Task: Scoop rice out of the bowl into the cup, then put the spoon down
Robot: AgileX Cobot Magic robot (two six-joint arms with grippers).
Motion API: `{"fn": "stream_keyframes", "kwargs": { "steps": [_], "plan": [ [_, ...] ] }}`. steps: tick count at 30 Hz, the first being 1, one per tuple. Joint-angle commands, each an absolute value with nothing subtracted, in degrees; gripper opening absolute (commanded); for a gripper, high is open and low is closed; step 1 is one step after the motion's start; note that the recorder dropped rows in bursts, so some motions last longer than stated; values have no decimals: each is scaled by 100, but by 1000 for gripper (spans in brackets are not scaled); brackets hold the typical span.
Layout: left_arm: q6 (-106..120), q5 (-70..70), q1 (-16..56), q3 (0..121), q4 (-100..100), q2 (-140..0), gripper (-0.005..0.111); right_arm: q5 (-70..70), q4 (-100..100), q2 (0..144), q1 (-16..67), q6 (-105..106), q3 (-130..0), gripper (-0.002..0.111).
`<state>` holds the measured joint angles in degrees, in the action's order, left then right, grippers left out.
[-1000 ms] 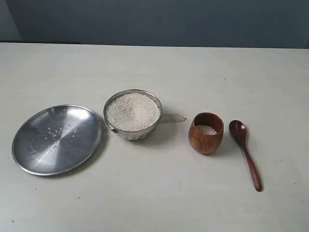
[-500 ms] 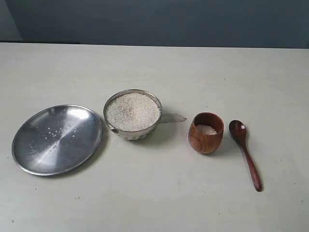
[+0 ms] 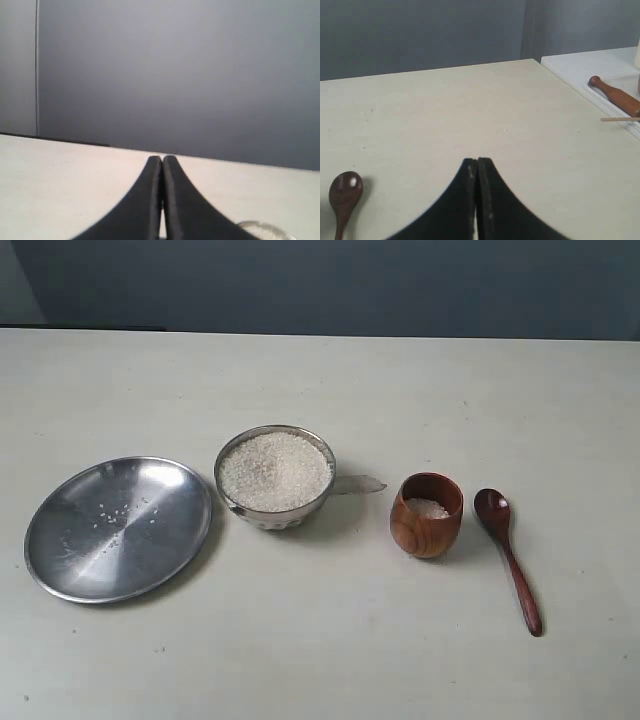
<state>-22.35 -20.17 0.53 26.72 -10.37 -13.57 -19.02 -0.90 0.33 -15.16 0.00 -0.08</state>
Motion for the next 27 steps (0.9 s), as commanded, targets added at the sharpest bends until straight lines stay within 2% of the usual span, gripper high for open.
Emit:
{"fn": "stream_keyframes", "kwargs": {
  "steps": [1, 14, 27],
  "plan": [
    [-432, -2623, 36, 3040, -163, -1804, 0, -1831, -71, 0, -1532, 0, 0, -1],
    [-250, -3083, 130, 3078, 146, -2691, 0, -1700, 44, 0, -1532, 0, 0, -1],
    [-249, -3083, 130, 3078, 249, -2706, 0, 556, -77, 0, -1532, 0, 0, -1]
  ]
}}
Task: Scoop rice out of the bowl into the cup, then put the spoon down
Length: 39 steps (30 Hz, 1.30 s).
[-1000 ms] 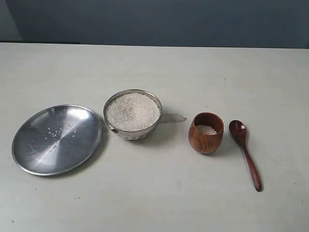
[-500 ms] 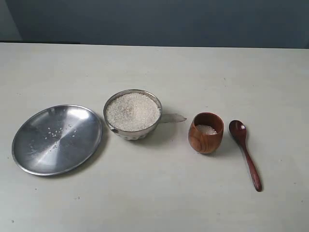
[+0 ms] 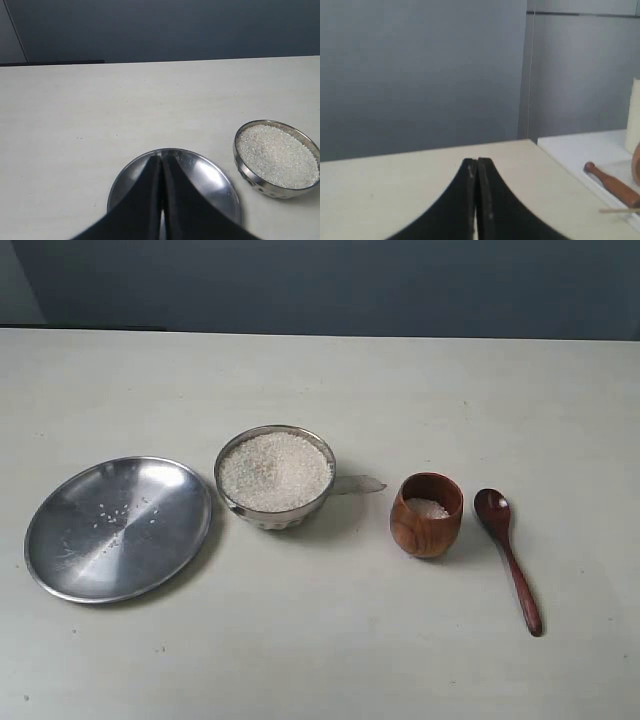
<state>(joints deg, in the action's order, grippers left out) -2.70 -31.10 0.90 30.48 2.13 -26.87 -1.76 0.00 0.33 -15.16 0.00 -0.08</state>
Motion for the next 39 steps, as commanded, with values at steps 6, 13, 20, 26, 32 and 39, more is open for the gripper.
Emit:
{"fn": "stream_keyframes", "kwargs": {
  "steps": [6, 13, 20, 26, 32, 39],
  "plan": [
    [-249, -3083, 130, 3078, 42, -2706, 0, 1823, -904, 0, -1443, -89, 0, -1],
    [-249, -3083, 130, 3078, 42, -2706, 0, 2710, -1046, 0, -1251, -1823, 0, -1],
    [-249, -3083, 130, 3078, 42, -2706, 0, 2430, -508, 0, -1251, -2313, -462, -1],
    [-249, -3083, 130, 3078, 42, -2706, 0, 613, 0, 89, -1026, -2393, -1627, -1],
    [-249, -3083, 130, 3078, 42, -2706, 0, -1016, 1341, 969, 240, -2249, -2506, -1],
    [-249, -3083, 130, 3078, 42, -2706, 0, -2559, 885, 2660, 1249, -808, -2682, -1]
  ]
}}
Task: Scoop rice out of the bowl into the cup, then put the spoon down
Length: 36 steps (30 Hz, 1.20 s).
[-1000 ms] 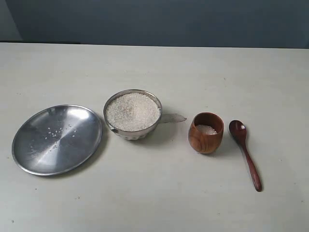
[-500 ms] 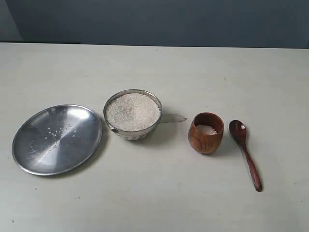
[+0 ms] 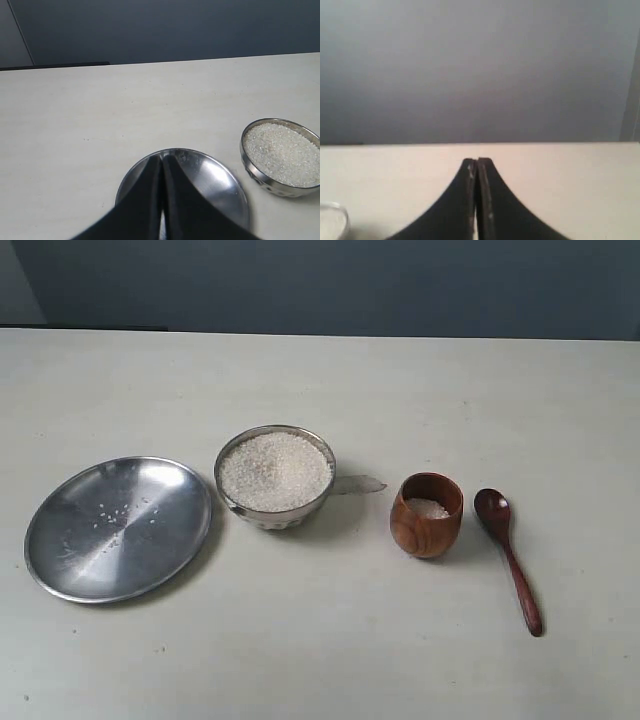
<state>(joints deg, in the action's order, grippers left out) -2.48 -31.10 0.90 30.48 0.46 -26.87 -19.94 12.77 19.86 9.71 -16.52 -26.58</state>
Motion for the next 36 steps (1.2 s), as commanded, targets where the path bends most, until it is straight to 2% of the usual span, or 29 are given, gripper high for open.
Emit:
{"fn": "stream_keyframes", "kwargs": {
  "steps": [1, 7, 14, 27, 32, 36],
  "plan": [
    [-249, -3083, 130, 3078, 42, -2706, 0, -2762, 719, 3061, 1339, -582, -2682, -1],
    [-249, -3083, 130, 3078, 42, -2706, 0, -3269, 411, 4709, 1600, -541, -2682, -1],
    [-249, -3083, 130, 3078, 42, -2706, 0, -3466, -220, 5980, 1779, -47, -2831, -1],
    [-249, -3083, 130, 3078, 42, -2706, 0, -2541, -582, 7779, 1779, -220, -2810, 0],
    [-249, -3083, 130, 3078, 42, -2706, 0, -2202, -610, 7787, 1779, -220, -2563, 36],
    [-249, -3083, 130, 3078, 42, -2706, 0, -1941, -610, 7787, 1779, -231, -2403, 32]
  ]
}}
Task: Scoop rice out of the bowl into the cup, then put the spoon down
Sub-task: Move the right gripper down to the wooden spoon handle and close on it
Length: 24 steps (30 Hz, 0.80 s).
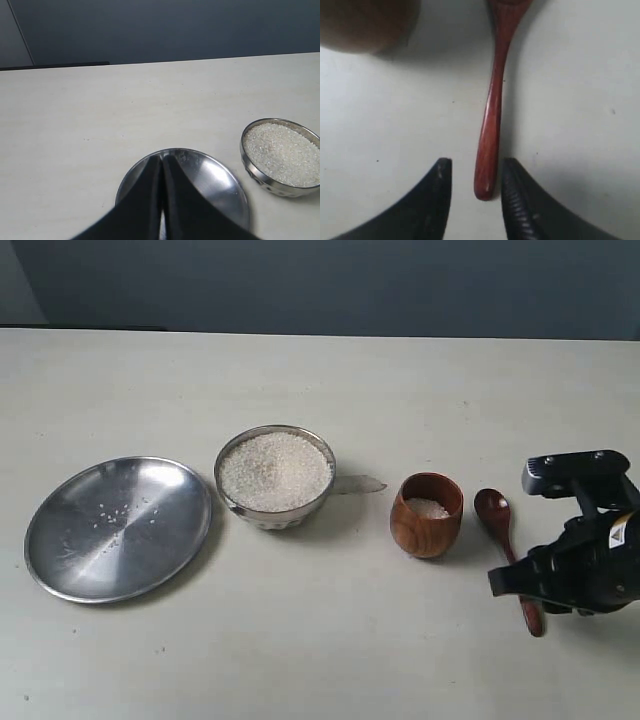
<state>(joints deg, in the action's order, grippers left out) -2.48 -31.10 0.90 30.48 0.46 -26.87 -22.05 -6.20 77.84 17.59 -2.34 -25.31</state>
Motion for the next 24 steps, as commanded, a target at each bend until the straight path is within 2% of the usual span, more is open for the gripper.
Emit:
{"fn": "stream_keyframes", "kwargs": {
  "steps": [1, 24],
  "plan": [
    [-249, -3083, 130, 3078, 42, -2706, 0, -1872, -610, 7787, 1779, -231, -2375, 31],
    [-249, -3083, 130, 3078, 42, -2706, 0, -1374, -677, 8167, 1779, -256, -2103, 31]
  ]
}}
